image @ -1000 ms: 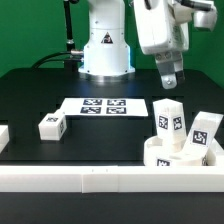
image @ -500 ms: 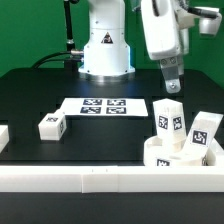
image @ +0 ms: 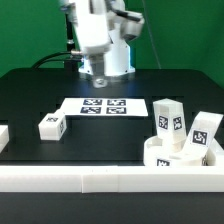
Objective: Assemble stool
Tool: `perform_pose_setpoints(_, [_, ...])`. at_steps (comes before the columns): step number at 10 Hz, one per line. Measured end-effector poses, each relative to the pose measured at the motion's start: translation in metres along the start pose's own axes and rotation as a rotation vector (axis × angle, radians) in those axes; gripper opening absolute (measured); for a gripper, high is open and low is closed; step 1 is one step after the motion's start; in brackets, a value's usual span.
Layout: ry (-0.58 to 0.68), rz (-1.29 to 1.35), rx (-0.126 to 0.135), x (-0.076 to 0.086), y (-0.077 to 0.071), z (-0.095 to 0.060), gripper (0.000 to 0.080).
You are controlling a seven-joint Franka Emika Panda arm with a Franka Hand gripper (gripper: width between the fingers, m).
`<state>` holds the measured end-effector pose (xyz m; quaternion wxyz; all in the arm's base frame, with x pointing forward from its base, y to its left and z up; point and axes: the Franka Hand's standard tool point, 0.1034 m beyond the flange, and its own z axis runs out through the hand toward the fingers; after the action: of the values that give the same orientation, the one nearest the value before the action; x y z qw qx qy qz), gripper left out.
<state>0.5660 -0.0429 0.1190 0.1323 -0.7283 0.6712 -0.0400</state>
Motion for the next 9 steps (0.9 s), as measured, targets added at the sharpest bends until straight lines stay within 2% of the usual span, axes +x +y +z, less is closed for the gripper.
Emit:
perform_pose_setpoints(2, [0.001, -0.134, -0.001, 0.001, 0.0, 0.0, 0.0649])
perform_pose_setpoints(3, [-0.002, -0.25, -0.022, -0.001, 0.001, 0.001, 0.0649])
perform_pose_setpoints(4, [0.0, -0.515, -0.102, -0.002, -0.003, 0.002, 0.0649])
perform_pose_setpoints(5, [0.003, -0.696, -0.126, 0.003, -0.004, 0.005, 0.0649])
perform_pose_setpoints(6, [-0.004, -0.818, -0.135, 0.008, 0.001, 0.008, 0.0649])
perform_pose_setpoints(9, [-0.021, -1.05, -0.136, 0.008, 0.001, 0.007, 0.0649])
